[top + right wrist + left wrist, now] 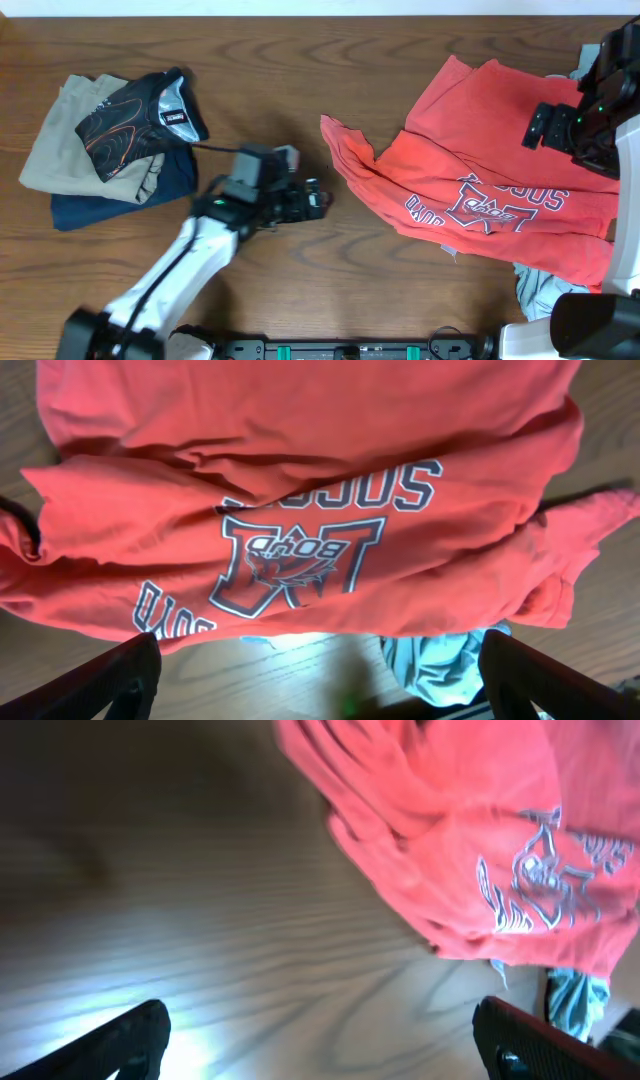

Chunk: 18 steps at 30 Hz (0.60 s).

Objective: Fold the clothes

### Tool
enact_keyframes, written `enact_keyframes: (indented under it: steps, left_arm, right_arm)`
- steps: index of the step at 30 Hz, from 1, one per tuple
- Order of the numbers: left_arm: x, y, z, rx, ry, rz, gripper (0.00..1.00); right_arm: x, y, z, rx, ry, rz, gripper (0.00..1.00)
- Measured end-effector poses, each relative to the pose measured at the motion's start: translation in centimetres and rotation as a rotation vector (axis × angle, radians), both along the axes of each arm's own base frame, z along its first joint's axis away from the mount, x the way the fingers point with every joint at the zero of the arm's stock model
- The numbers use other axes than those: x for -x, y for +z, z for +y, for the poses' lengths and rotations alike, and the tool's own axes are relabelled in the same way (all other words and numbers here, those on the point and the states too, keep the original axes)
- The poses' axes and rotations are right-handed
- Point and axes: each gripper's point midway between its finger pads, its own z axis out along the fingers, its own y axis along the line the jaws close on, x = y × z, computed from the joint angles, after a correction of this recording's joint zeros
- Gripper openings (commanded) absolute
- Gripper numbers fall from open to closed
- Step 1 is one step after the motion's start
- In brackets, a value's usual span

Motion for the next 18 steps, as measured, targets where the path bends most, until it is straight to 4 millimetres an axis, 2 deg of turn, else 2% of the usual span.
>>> enact_keyframes:
  steps: [10,16,17,18]
  left_arm:
    - [-1.1,-4.5,-10.0,0.169,-0.025,0.022,0.98]
    - [-1.0,-4.3,-14.6,0.299,-0.048,0.0,0.99]
    - [-1.0,-4.3,-15.0,0.31,-0.049,0.001,0.94]
    - [-1.1,-4.2,-15.4,0.319,-0.052,0.0,0.8]
  right_arm:
    - [0.8,-0.1,0.2,-0.007,0.002,0.032,0.99]
    - [1.0,-0.2,0.2,-0.009,0.004,0.041,0.99]
    - [1.0,-0.2,0.2,-0.008,0.004,0.04,0.99]
    - [1.0,-0.2,0.2,-0.008,0.004,0.041,0.99]
